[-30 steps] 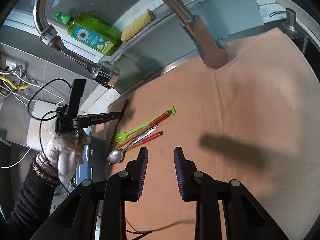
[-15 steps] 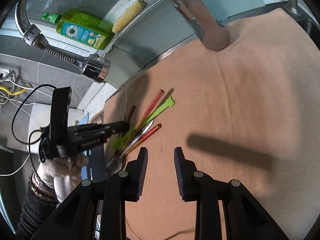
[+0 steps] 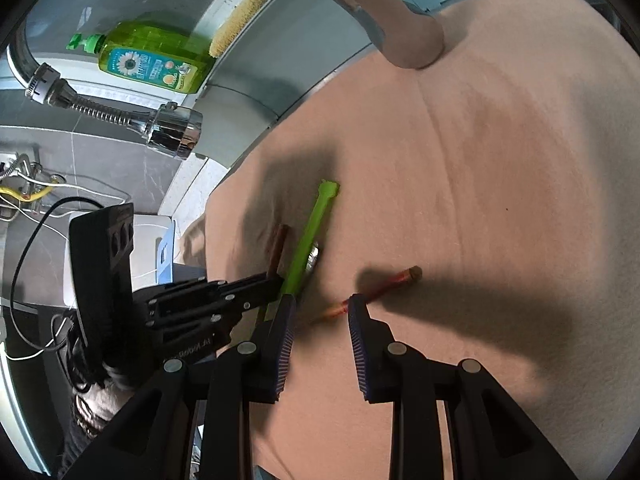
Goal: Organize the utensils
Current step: 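Grasp the green plastic spoon with the right gripper while the left gripper grasps a red-tipped chopstick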
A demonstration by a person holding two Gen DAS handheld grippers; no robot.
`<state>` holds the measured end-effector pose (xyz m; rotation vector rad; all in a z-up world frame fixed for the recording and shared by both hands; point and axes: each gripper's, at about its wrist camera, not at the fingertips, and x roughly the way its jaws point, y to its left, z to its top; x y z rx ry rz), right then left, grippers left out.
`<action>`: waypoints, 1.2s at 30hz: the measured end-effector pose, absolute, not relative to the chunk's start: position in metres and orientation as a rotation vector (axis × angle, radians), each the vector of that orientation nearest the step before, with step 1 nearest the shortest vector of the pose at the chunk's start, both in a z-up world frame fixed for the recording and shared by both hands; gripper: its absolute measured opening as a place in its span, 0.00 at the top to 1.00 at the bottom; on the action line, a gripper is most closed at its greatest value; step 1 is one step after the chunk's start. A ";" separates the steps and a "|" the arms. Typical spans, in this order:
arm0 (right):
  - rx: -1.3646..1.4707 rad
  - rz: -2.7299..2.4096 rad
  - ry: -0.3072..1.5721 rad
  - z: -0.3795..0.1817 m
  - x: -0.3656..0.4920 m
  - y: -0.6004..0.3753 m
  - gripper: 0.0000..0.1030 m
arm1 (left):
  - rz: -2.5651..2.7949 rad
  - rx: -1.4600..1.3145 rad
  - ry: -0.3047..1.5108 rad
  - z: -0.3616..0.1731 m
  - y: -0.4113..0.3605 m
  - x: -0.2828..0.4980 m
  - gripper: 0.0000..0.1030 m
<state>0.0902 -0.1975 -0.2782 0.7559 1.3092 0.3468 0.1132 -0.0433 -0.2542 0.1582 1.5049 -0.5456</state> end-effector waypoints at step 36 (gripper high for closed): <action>0.749 0.454 1.425 -0.282 0.054 -0.213 0.76 | -0.506 0.176 1.428 -0.225 -0.024 0.034 0.85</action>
